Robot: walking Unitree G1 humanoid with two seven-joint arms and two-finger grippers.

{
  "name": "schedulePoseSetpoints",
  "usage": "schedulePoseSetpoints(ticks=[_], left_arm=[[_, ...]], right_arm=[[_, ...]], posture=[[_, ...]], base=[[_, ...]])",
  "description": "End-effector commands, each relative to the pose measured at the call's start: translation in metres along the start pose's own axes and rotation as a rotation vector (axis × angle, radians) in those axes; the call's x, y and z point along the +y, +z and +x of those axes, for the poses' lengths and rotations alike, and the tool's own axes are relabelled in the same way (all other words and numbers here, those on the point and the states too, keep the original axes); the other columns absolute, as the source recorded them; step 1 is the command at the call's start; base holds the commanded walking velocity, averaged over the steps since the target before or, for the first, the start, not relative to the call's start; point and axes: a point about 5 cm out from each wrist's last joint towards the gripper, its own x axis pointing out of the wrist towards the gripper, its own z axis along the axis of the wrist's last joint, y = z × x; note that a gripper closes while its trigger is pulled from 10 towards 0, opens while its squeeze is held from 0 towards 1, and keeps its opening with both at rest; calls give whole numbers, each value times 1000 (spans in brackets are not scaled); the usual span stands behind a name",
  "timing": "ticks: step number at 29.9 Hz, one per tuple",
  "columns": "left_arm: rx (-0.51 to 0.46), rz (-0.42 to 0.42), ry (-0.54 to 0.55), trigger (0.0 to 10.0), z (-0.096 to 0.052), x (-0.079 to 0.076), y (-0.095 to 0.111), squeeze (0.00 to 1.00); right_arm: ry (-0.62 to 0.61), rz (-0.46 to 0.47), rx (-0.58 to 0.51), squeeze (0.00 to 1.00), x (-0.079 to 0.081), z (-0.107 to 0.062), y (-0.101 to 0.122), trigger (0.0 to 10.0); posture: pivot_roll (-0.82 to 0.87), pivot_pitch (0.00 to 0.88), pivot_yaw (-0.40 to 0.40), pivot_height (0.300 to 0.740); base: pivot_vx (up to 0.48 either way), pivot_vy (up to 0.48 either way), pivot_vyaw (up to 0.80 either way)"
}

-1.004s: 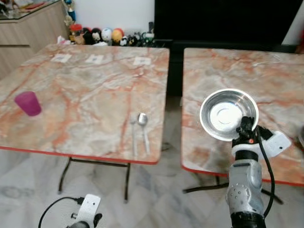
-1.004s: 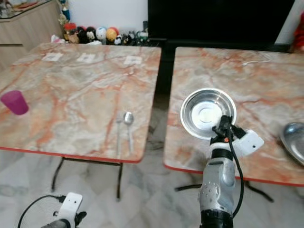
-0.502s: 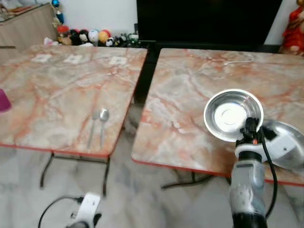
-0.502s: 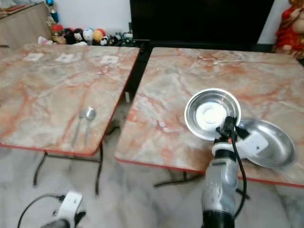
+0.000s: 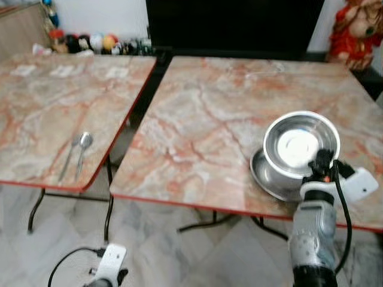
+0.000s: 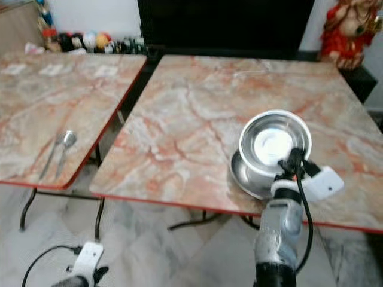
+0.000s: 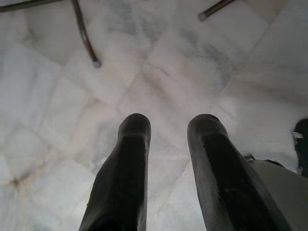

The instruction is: Setting the table

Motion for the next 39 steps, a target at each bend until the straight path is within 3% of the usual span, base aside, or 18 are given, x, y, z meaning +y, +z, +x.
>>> schedulePoseSetpoints(ticks=[1,8,11,13,21,26,39], left_arm=[[22,-1,17,10000,-2,6,-6,0],[25,2,14,10000,-2,5,-5,0],[27,5,10,10000,-2,5,-6,0],[27,6,7,10000,-2,5,-6,0],[27,7,8,10000,-3,7,-7,0],[26,9,6,10000,-3,7,-8,0],[23,22,4,10000,-3,8,-7,0]], right_arm=[[2,-6,-66,0,8,6,16,10000],[-55,-13,-35,0,9,10,23,10000],[-140,-94,113,0,4,13,14,10000],[-170,-87,150,0,2,14,12,10000],[-183,-60,139,0,6,20,36,10000],[-232,-73,225,0,1,16,25,10000],[-298,-86,298,0,-1,2,12,10000]], posture=[[22,0,22,740],[15,0,27,740],[11,0,28,740],[11,0,28,740],[7,0,29,740],[21,0,24,740],[30,0,28,740]], base=[[0,0,0],[0,0,0],[0,0,0],[0,0,0],[0,0,0],[0,0,0],[0,0,0]])
